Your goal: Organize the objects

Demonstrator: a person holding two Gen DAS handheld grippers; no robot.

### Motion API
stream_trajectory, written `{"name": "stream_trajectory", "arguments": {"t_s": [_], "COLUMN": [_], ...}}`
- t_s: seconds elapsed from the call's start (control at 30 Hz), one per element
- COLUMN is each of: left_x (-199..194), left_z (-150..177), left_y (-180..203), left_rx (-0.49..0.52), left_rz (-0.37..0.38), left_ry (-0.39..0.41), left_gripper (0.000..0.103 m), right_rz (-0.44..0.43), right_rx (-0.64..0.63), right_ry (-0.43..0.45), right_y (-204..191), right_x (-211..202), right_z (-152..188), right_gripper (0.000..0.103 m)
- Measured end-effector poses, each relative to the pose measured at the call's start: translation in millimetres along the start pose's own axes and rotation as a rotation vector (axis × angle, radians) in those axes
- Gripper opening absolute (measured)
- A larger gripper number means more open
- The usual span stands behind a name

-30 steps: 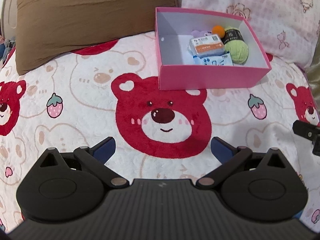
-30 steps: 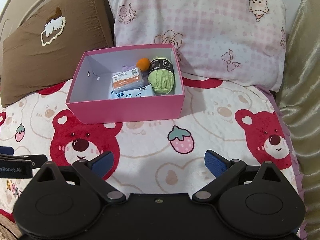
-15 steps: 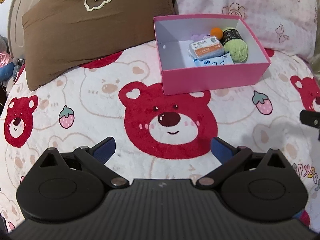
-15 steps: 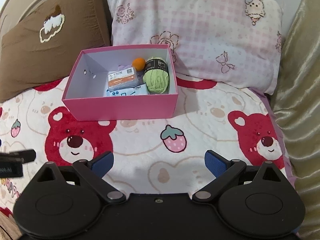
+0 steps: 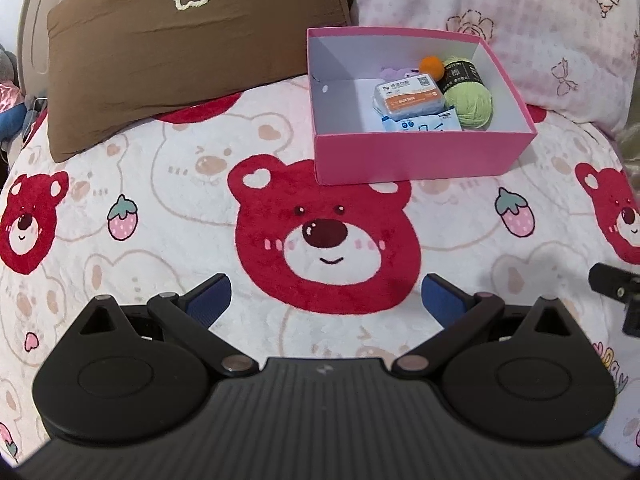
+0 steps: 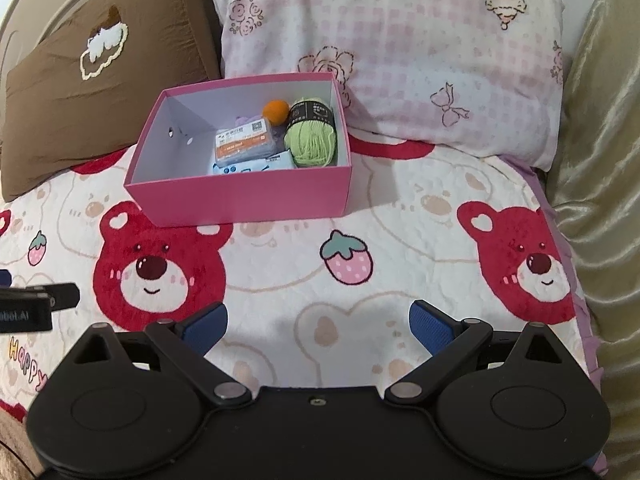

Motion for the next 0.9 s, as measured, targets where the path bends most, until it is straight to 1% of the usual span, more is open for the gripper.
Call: {"name": "stream_trajectory", "arguments": {"t_s": [0.2, 0.4, 0.6, 0.9], "left_x": [-0.4, 1.7, 1.2, -0.6], "left_z": [0.5, 2.7, 2.6, 2.6], "left_y": [3.6, 2.3, 3.6, 1.7], "left_rx": [0.012, 0.015, 0.034, 0.020], "left_rz": [0.005, 0.007, 0.004, -0.001], "left_ry": [-0.002, -0.009, 0.002, 0.001], "left_gripper": [0.103, 0.103, 0.103, 0.103], "right_rz": [-0.011, -0.001, -0.009, 0.009], "right_rx": [-0.010, -0.024, -0.025, -0.034], "right_ry": [-0.002, 0.012, 0.005, 0.011], "right_y": [-1.9, -5.0, -8.8, -6.8], "right_x": [-1.6, -3.6, -0.9, -2.2], "right_z": [2.5, 0.5, 0.9, 1.1], "right_gripper": [0.099, 0.099, 0.099, 0.099]}}
Point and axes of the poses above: each gripper's, at about its wrist camera, not at the fingertips, and x roughly the way its jaws point, y to its right, z to its underside, the point moved 9 cm from there along x, roughly the way its jaws point, and after that the axes turned 9 degrees about y, right-handed, at the moved point
